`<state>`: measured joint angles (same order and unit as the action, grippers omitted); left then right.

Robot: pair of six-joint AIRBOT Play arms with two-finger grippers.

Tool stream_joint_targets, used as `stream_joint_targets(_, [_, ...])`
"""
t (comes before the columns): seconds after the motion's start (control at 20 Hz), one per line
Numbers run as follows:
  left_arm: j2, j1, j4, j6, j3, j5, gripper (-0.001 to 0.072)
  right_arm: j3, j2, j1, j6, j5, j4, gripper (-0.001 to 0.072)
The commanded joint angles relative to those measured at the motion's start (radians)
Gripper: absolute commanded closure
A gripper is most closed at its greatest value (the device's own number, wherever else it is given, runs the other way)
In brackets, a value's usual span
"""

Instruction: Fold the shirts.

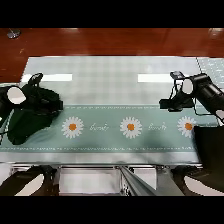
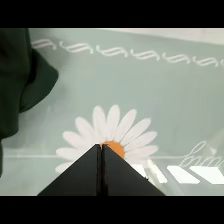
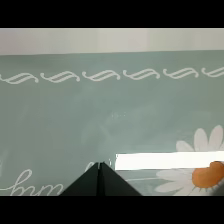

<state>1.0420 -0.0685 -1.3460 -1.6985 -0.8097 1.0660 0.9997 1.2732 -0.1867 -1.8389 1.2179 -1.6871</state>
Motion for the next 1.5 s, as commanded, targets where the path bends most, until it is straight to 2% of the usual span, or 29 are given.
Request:
stream_joint_targets(0.0, [0.001,-0.001,0.041,-0.009,-0.001,-0.082,0.0681,0.000,0.001,-0.001,-0.001,-0.051,-0.016,0.0692])
stream_joint_targets(0.05, [0.001,-0.001,0.037,-0.009,0.000,-0.108,0.0681,0.000,0.001,-0.001,-0.002,-0.070,-0.026,0.0691])
stream_joint_targets(0.1, [0.004,0.000,0.033,-0.002,0.000,-0.142,0.0679,0.000,0.001,-0.001,-0.009,-0.085,-0.037,0.0628])
stream_joint_targets(0.15, [0.008,0.000,0.032,0.041,0.000,-0.169,0.0575,0.000,0.001,-0.001,-0.025,-0.093,-0.050,0.0323])
stream_joint_targets(0.2, [0.010,0.000,0.025,0.097,-0.003,-0.182,0.0100,0.000,0.003,-0.001,-0.027,-0.082,-0.066,0.0085])
stream_joint_targets(0.25, [0.010,0.001,0.008,0.102,-0.016,-0.161,0.0005,0.000,0.010,-0.001,-0.028,-0.051,-0.083,0.0084])
stream_joint_targets(0.35, [0.010,0.026,-0.099,0.093,-0.091,-0.056,0.0006,-0.004,0.013,-0.001,-0.015,0.014,-0.122,0.0085])
stream_joint_targets(0.4, [0.005,0.048,-0.211,0.068,-0.130,-0.010,0.0006,-0.005,0.009,-0.001,-0.009,0.031,-0.129,0.0086])
stream_joint_targets(0.5, [-0.022,0.119,-0.467,0.006,-0.158,0.008,0.0008,-0.005,-0.014,-0.002,-0.004,0.027,-0.128,0.0087])
stream_joint_targets(0.55, [-0.030,0.169,-0.551,-0.019,-0.154,0.009,0.0008,-0.005,-0.031,-0.002,-0.006,0.023,-0.124,0.0087])
stream_joint_targets(0.6, [-0.031,0.238,-0.573,-0.028,-0.140,0.008,0.0008,-0.005,-0.045,-0.002,-0.008,0.017,-0.118,0.0087])
stream_joint_targets(0.75, [-0.031,0.435,-0.496,-0.051,0.015,-0.004,0.0008,-0.005,-0.061,-0.002,-0.009,0.026,-0.080,0.0088])
stream_joint_targets(0.9, [-0.029,0.526,-0.461,-0.087,0.186,-0.148,0.0008,-0.005,-0.062,-0.002,-0.008,0.020,0.005,0.0088])
stream_joint_targets(1.2, [0.006,0.533,-0.184,-0.082,0.220,-0.399,0.0008,-0.005,-0.062,-0.002,-0.008,0.026,0.067,0.0089])
stream_joint_targets(1.35, [0.061,0.529,-0.071,0.023,0.220,-0.381,0.0013,-0.005,-0.062,-0.002,-0.008,0.034,0.074,0.0089])
stream_joint_targets(1.4, [0.069,0.526,-0.049,0.056,0.220,-0.368,0.0164,-0.005,-0.062,-0.002,-0.009,0.032,0.074,0.0089])
stream_joint_targets(1.45, [0.067,0.520,-0.038,0.091,0.220,-0.361,0.0519,-0.005,-0.062,-0.002,-0.009,0.032,0.074,0.0089])
